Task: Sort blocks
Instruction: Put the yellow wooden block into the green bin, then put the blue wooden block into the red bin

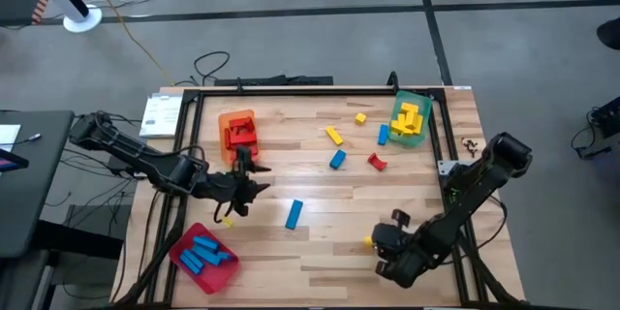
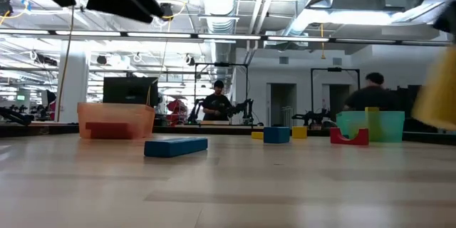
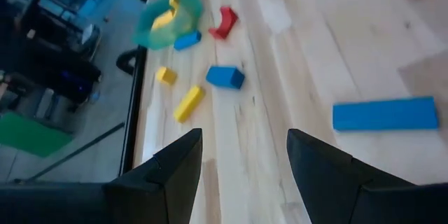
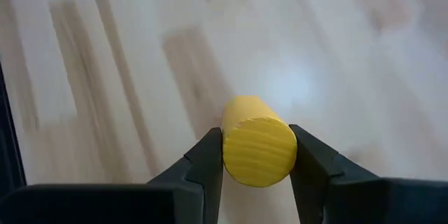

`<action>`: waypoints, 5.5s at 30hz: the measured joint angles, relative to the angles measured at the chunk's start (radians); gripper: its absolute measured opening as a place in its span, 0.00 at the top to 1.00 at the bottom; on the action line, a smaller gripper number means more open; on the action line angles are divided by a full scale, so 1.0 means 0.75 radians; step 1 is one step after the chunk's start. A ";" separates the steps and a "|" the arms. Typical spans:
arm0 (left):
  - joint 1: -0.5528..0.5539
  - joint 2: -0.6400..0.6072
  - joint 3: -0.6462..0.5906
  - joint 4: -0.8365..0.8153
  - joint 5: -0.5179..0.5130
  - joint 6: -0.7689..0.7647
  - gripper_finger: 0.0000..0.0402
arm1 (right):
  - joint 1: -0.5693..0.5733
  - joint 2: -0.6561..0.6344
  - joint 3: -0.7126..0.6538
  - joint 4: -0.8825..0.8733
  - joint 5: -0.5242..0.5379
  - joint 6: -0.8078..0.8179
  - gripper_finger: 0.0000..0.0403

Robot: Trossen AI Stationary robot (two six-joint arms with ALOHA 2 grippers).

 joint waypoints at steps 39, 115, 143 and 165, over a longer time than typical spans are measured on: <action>0.424 0.607 0.226 0.723 0.908 -0.133 0.49 | -0.638 -0.275 0.000 0.538 -0.027 -1.310 0.66; 0.095 0.680 0.103 0.329 0.501 -0.732 0.40 | -2.190 -0.274 -0.005 -0.497 -0.115 -1.096 0.66; 0.119 0.918 0.176 0.269 0.494 -0.996 0.40 | -2.187 -0.274 -0.005 -0.481 -0.149 -1.120 0.40; 0.079 0.925 0.179 0.286 0.452 -1.141 0.40 | -2.059 -0.277 -0.005 -0.465 -0.027 -1.091 0.34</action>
